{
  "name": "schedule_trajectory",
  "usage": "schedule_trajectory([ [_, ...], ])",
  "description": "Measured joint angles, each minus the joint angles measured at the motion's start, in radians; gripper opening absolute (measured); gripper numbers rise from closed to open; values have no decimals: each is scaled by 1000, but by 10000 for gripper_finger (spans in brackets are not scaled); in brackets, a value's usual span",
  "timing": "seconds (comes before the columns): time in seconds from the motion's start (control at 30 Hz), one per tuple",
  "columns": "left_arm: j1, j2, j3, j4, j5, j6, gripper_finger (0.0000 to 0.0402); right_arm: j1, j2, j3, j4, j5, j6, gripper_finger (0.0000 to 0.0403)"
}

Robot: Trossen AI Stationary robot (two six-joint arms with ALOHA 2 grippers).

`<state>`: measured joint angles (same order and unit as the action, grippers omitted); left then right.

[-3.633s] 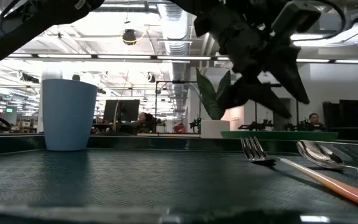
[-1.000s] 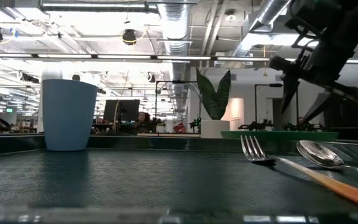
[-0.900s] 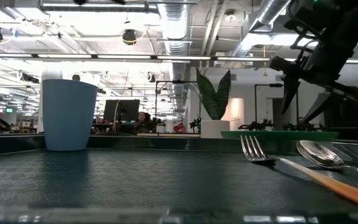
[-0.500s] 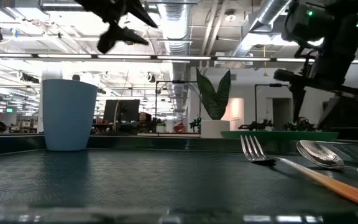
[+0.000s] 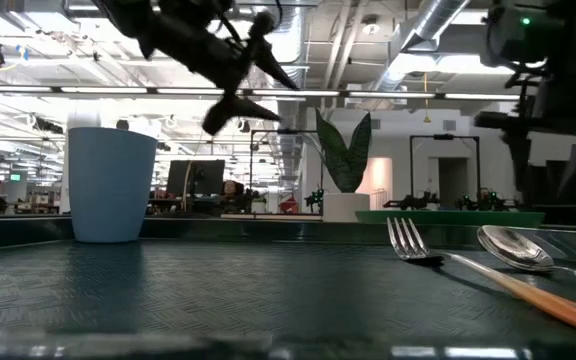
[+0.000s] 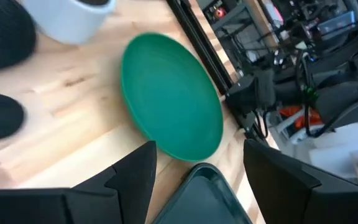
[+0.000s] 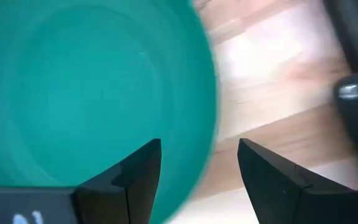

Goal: Pick and place plate/cup/fork/spoon on tray
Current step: Put the green plate on the bottom left of the serving tray

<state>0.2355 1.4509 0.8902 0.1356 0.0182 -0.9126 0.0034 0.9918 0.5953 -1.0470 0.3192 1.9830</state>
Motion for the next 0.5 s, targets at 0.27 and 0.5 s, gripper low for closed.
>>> schedule_trajectory([
  [0.27, 15, 184, 14, 127, 113, -51, 224, -25, 45, -9, 18, 22, 23, 240],
  [0.5, 15, 255, 67, 126, 183, -35, 224, -34, 145, -58, 107, -1, 106, 233],
])
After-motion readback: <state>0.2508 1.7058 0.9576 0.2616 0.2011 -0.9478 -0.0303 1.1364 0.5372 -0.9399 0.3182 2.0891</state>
